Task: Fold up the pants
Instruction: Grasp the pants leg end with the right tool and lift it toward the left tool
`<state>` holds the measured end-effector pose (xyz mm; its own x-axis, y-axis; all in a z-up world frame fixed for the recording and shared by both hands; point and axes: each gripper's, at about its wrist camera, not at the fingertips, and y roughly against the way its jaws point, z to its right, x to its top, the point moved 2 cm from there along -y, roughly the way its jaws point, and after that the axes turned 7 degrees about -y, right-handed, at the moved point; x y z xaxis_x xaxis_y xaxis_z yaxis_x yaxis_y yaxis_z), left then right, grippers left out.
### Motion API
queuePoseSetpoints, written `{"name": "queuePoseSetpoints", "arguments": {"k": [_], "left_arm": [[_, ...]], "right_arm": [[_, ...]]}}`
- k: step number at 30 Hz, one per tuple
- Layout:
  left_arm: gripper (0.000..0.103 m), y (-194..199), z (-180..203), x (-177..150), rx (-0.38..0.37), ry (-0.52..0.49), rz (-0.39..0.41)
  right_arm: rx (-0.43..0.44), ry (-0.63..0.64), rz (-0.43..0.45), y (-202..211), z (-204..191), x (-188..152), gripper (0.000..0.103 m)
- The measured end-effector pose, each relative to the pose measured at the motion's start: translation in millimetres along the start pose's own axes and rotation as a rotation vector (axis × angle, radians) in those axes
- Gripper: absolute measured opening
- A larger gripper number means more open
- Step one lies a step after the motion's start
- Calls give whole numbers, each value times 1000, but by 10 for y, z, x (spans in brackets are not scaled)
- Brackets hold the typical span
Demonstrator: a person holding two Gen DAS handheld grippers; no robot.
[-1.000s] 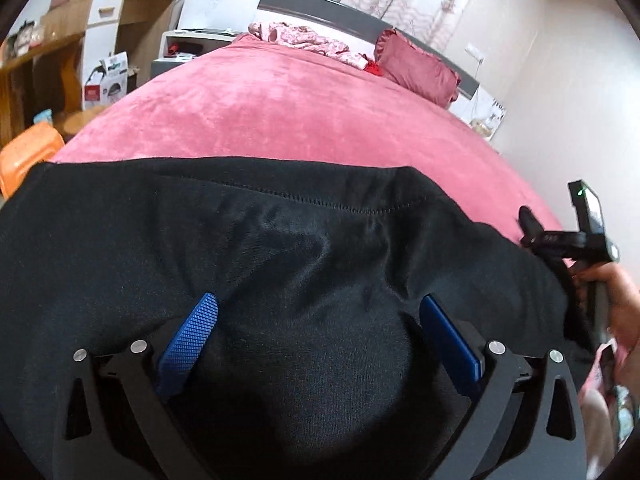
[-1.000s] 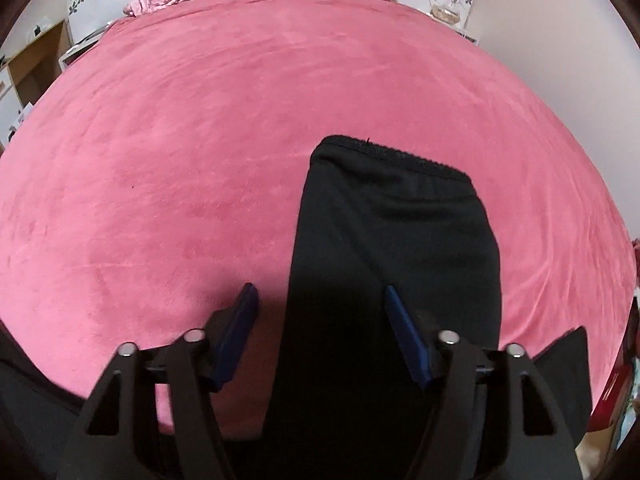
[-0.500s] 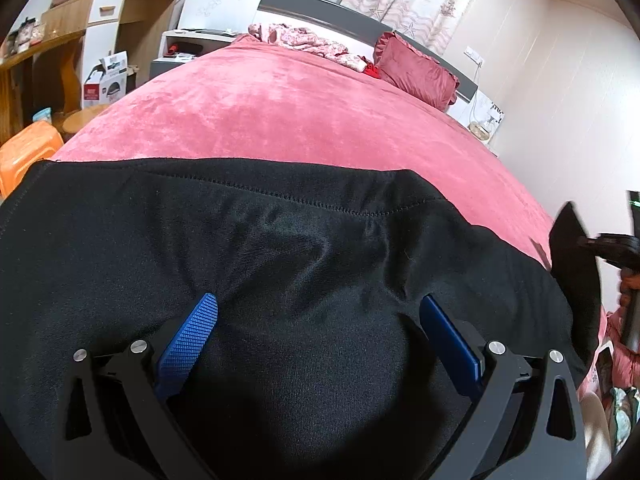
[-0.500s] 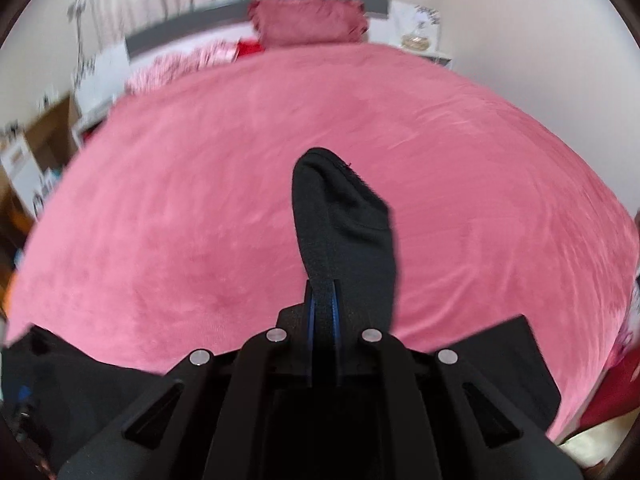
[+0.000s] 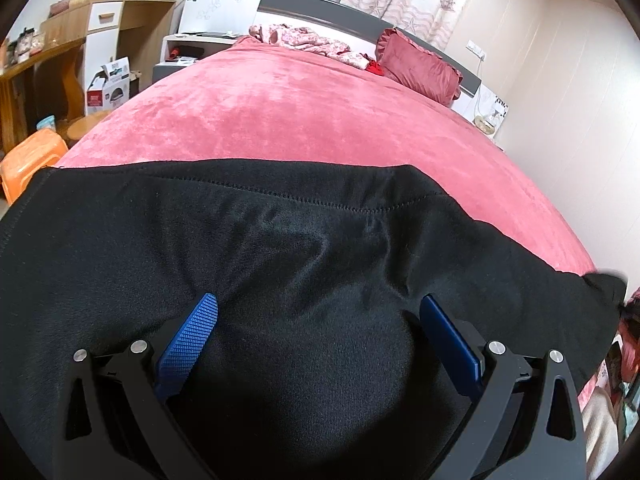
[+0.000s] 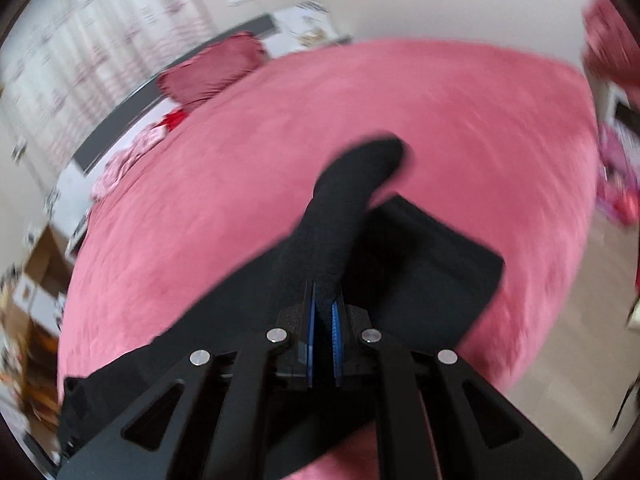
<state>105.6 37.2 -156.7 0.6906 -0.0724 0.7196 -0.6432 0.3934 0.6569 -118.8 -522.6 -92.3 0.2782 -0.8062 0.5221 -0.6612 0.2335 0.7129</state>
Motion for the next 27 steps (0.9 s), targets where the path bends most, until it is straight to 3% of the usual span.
{"name": "queuePoseSetpoints", "arguments": {"k": [4,7,10,11,12,13,15,22,27], "left_arm": [[99,-1,13,-5,7,-8,-5],[99,3,28,-13,17,-18,-9],[99,1,31,-14,19,-20,-10],[99,1,31,-14,20,-20,-10],[99,1,32,-14,21,-21,-10],[99,1,36,-15,23,-22,-11],[99,-3,42,-13,27,-25,-13],[99,-8,57,-16,36,-34,-18],[99,-10,55,-17,38,-38,-19]], "right_arm": [[48,-186,-87,-175,412,-33,6],[140,-294,-113,-176,558,-31,10],[225,-340,-97,-125,607,51,27],[244,-359,-88,-137,616,91,39],[250,-374,-85,-138,646,141,41],[239,-391,-88,-162,672,185,41],[230,-437,-106,-199,714,268,6],[199,-314,1,333,653,361,5],[116,-377,-67,5,950,199,5]]}}
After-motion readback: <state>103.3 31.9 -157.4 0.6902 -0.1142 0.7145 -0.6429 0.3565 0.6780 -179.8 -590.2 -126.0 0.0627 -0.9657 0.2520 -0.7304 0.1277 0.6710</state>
